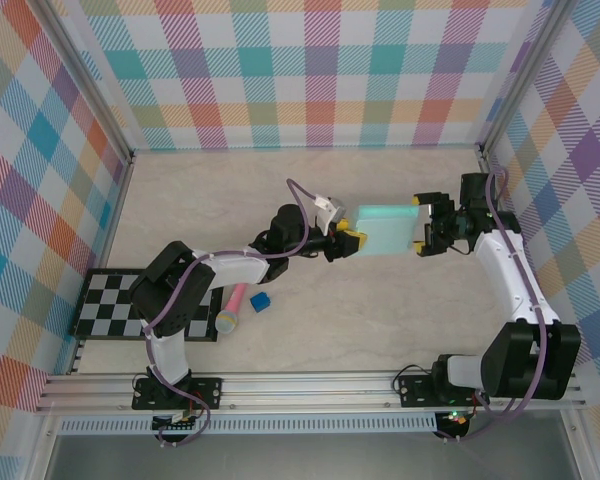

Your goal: Fold the paper box

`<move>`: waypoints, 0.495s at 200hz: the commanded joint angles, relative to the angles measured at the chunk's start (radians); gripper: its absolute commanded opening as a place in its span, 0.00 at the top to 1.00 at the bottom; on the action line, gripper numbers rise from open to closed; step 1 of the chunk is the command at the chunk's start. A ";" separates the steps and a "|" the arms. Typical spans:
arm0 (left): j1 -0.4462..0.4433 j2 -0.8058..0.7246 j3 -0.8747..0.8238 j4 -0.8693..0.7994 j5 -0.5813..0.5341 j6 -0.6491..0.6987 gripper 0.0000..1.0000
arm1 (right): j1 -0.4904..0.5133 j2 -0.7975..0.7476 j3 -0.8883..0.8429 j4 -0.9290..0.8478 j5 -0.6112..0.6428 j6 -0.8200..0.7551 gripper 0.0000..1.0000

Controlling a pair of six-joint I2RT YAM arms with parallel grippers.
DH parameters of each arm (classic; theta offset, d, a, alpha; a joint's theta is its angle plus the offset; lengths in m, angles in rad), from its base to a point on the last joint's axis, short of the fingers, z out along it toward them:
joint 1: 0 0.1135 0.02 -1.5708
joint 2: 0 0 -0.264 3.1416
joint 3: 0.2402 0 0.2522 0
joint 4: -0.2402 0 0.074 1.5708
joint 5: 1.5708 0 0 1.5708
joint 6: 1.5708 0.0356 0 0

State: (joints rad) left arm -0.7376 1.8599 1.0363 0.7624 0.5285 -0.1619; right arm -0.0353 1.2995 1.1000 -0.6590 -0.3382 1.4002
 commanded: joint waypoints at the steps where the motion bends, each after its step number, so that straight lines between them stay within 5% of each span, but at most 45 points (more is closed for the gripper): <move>1: -0.001 -0.040 0.026 0.083 -0.051 -0.005 0.87 | 0.000 -0.004 0.017 -0.056 -0.044 0.013 0.17; 51: -0.001 -0.030 0.042 0.105 -0.113 -0.111 0.86 | 0.001 -0.097 -0.092 -0.033 0.057 0.117 0.33; 77: -0.005 -0.012 0.051 0.144 -0.111 -0.168 0.87 | 0.003 -0.138 -0.175 0.044 0.084 0.201 0.50; 99: -0.011 -0.010 0.050 0.159 -0.129 -0.194 0.86 | 0.004 -0.147 -0.190 0.076 0.116 0.232 0.51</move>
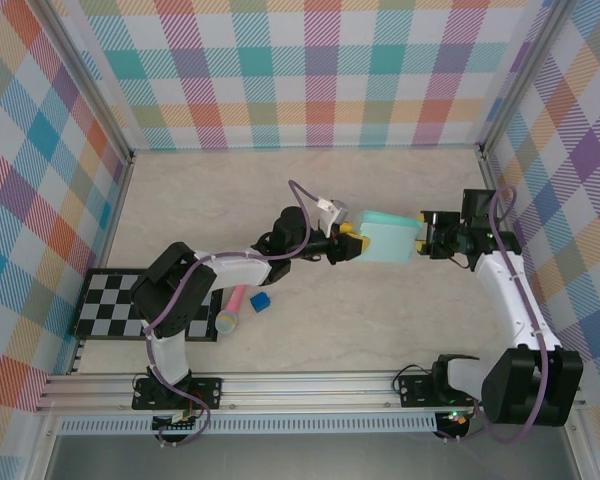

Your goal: Fold the paper box

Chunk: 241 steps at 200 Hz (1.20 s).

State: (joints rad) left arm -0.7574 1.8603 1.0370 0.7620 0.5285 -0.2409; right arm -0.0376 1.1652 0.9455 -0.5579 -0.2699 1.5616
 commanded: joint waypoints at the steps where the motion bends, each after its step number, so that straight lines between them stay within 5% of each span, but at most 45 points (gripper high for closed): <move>1: 0.009 -0.010 0.049 0.160 -0.130 -0.117 0.87 | 0.006 -0.013 -0.036 -0.023 0.050 0.073 0.51; 50: -0.020 0.003 0.057 0.178 -0.165 -0.147 0.86 | 0.025 -0.046 -0.098 0.149 0.059 0.230 0.46; 65: -0.029 0.010 0.052 0.189 -0.185 -0.160 0.87 | 0.029 -0.063 -0.104 0.152 0.067 0.263 0.63; 108: -0.032 0.022 0.052 0.204 -0.188 -0.159 0.86 | 0.031 -0.066 -0.112 0.103 0.044 0.235 0.68; 142: -0.032 0.018 0.051 0.180 -0.152 -0.063 0.86 | 0.005 -0.078 -0.098 0.036 0.039 0.080 0.53; 149: -0.032 0.012 0.047 0.164 -0.142 -0.023 0.86 | -0.009 -0.080 -0.070 0.002 0.048 0.025 0.41; 160: -0.032 0.003 0.035 0.142 -0.140 0.021 0.86 | -0.033 -0.075 -0.034 -0.023 0.037 -0.039 0.37; 169: -0.032 -0.005 0.032 0.121 -0.128 0.044 0.86 | -0.051 -0.065 -0.009 -0.034 0.017 -0.069 0.17; 187: -0.031 -0.013 0.037 0.108 -0.111 0.041 0.86 | -0.068 -0.039 0.049 -0.053 -0.007 -0.126 0.02; 241: -0.031 -0.013 0.070 0.142 -0.130 -0.127 0.86 | -0.068 0.040 0.076 0.079 -0.118 -0.105 0.00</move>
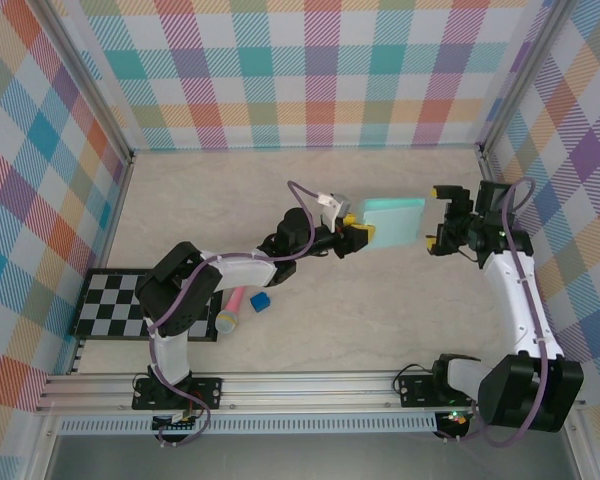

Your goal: Fold the paper box

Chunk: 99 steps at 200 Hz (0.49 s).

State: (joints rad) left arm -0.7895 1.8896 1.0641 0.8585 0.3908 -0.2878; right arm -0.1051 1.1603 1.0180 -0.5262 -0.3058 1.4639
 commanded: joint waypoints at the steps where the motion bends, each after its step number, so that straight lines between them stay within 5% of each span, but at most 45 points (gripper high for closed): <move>1: 0.000 -0.043 0.044 0.046 0.008 -0.082 0.86 | -0.001 0.048 0.004 0.048 -0.084 -0.008 0.00; 99: 0.000 -0.027 0.090 0.060 -0.024 -0.192 0.87 | 0.033 0.122 0.075 -0.033 -0.148 -0.014 0.00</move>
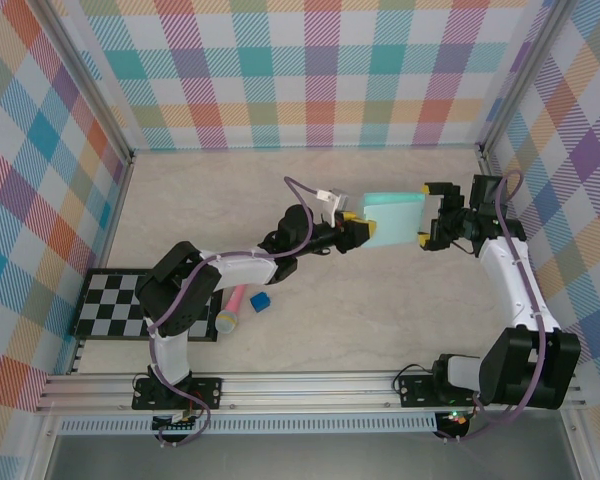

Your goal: Fold the paper box

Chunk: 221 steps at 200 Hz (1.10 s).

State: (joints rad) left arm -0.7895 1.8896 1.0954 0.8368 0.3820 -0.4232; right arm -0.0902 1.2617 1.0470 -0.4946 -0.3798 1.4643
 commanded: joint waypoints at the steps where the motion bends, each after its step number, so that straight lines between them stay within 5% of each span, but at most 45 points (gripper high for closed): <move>1: 0.000 -0.028 0.059 0.080 -0.015 -0.055 0.87 | 0.019 0.020 0.050 -0.065 -0.072 -0.027 0.00; 29: -0.001 -0.044 0.060 0.016 -0.028 0.027 0.87 | 0.021 0.066 0.166 -0.252 -0.033 -0.185 0.00; 61: -0.001 -0.046 0.055 0.008 -0.031 0.047 0.87 | 0.022 0.061 0.094 -0.238 -0.068 -0.103 0.03; 80: -0.001 -0.044 0.046 0.027 -0.042 0.032 0.87 | 0.022 0.050 0.052 -0.229 -0.054 -0.063 0.19; 110: -0.001 -0.047 0.037 0.043 -0.057 0.012 0.87 | 0.022 0.013 0.010 -0.223 -0.006 0.011 0.29; 195: -0.016 -0.039 0.009 0.125 -0.109 -0.035 0.87 | 0.022 -0.043 -0.104 -0.070 0.034 0.218 0.36; 221: -0.016 -0.046 -0.007 0.148 -0.105 -0.016 0.88 | 0.022 -0.029 -0.115 -0.036 0.022 0.256 0.25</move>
State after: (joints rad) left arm -0.8112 1.8881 1.0832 0.7628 0.3698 -0.4007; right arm -0.0765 1.2274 0.9646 -0.5076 -0.3534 1.6390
